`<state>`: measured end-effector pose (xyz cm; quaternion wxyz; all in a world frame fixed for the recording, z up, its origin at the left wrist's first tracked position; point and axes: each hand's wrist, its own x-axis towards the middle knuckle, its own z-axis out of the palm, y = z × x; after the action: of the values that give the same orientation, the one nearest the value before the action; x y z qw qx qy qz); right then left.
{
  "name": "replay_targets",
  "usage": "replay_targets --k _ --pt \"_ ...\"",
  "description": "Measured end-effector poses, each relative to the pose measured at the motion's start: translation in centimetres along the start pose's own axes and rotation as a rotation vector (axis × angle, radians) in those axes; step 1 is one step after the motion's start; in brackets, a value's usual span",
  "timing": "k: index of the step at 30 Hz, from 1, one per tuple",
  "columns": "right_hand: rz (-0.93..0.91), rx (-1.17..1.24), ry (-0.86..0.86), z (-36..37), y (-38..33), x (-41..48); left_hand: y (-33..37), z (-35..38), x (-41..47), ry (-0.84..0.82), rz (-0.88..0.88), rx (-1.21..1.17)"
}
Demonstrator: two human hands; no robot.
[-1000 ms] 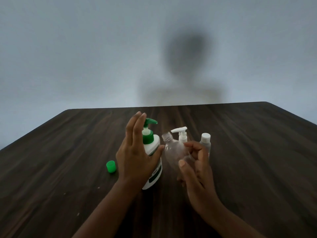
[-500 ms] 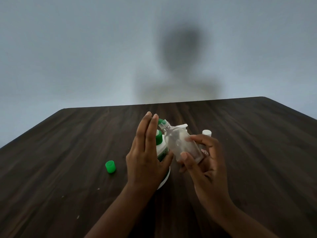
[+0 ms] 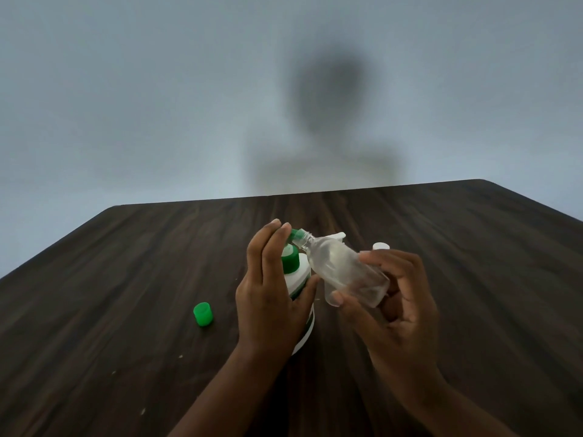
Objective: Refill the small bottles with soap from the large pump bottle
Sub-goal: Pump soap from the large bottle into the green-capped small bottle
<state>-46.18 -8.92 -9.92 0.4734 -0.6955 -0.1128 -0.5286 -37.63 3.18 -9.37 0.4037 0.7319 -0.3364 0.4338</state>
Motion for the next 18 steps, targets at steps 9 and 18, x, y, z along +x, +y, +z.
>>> replay_targets --k 9,18 --pt "-0.008 -0.045 0.018 -0.3 0.3 0.3 -0.1 0.0 0.0 -0.037 0.016 0.050" --pt "0.152 0.227 0.042 0.0 0.1 -0.2 -0.1 -1.4 0.6 0.031 0.079 0.009"
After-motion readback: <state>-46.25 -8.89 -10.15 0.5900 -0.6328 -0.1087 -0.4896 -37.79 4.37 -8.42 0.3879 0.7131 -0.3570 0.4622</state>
